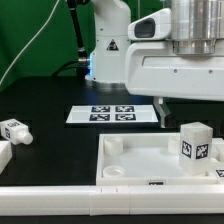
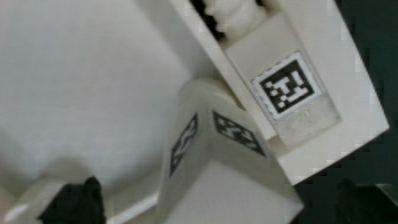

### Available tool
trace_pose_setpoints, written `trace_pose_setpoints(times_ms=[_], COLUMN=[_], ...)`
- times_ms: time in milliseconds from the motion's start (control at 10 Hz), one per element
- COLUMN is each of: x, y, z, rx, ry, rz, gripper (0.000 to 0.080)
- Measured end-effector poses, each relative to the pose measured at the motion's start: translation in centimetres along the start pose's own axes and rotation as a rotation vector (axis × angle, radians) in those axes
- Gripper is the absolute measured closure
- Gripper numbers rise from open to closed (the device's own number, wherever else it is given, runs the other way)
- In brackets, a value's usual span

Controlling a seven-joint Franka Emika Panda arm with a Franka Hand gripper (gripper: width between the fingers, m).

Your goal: Assemble one leg

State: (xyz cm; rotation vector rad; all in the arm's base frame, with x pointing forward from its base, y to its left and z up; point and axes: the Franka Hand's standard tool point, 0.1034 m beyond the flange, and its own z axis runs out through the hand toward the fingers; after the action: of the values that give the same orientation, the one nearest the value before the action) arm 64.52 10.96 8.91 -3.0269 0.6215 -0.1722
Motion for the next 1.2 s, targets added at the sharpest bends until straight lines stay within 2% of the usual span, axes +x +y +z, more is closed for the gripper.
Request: trace_pose_setpoints(times_ms=[400,700,900,1100,1200], x=[-0.08,-0.05,0.01,0.01,0.01], y=[0.25,0.37,0.47,0.47,0.47], z=[0.48,0.52,0.52,0.52,0.52], rx=[-0.006,-0.013,-0.015,-0.015,-0.014], ry=[-0.005,-0.004,-0.004,-0.004,-0.004], rz=[-0.306,-0.465,-0.516,-0.512,-0.505], gripper=[0.0151,0.0151,0.0178,0.0519,0.0519])
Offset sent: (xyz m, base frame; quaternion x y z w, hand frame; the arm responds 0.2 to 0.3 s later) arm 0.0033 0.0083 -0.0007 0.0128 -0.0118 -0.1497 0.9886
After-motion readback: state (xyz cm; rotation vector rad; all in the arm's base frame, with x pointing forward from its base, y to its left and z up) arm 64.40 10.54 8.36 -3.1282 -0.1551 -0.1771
